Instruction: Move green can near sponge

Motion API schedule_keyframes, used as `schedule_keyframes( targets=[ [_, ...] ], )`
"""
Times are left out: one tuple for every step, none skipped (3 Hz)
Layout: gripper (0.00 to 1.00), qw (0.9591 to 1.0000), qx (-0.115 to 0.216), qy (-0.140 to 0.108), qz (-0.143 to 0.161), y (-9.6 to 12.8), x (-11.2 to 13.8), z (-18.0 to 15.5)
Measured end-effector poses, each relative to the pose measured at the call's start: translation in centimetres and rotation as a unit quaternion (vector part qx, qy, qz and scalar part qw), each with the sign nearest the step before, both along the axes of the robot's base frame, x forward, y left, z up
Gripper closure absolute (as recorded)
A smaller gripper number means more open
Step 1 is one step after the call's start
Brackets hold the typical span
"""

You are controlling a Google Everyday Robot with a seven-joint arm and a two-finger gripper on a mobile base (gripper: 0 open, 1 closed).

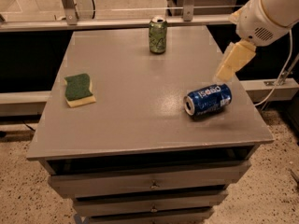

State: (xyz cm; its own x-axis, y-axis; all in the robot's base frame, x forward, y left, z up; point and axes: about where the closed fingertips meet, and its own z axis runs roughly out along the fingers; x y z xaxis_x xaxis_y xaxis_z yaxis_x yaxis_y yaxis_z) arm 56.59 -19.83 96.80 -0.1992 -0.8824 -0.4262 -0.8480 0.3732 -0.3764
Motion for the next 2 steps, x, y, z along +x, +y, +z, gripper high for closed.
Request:
schedule_keyframes(
  targets=[
    [0.00, 0.9971, 0.048, -0.044, -0.039, 3.1, 8.0, -1.4],
    [0.00, 0.9915, 0.076, -0.069, -0.079, 5.2, 12.8, -2.4]
  ],
)
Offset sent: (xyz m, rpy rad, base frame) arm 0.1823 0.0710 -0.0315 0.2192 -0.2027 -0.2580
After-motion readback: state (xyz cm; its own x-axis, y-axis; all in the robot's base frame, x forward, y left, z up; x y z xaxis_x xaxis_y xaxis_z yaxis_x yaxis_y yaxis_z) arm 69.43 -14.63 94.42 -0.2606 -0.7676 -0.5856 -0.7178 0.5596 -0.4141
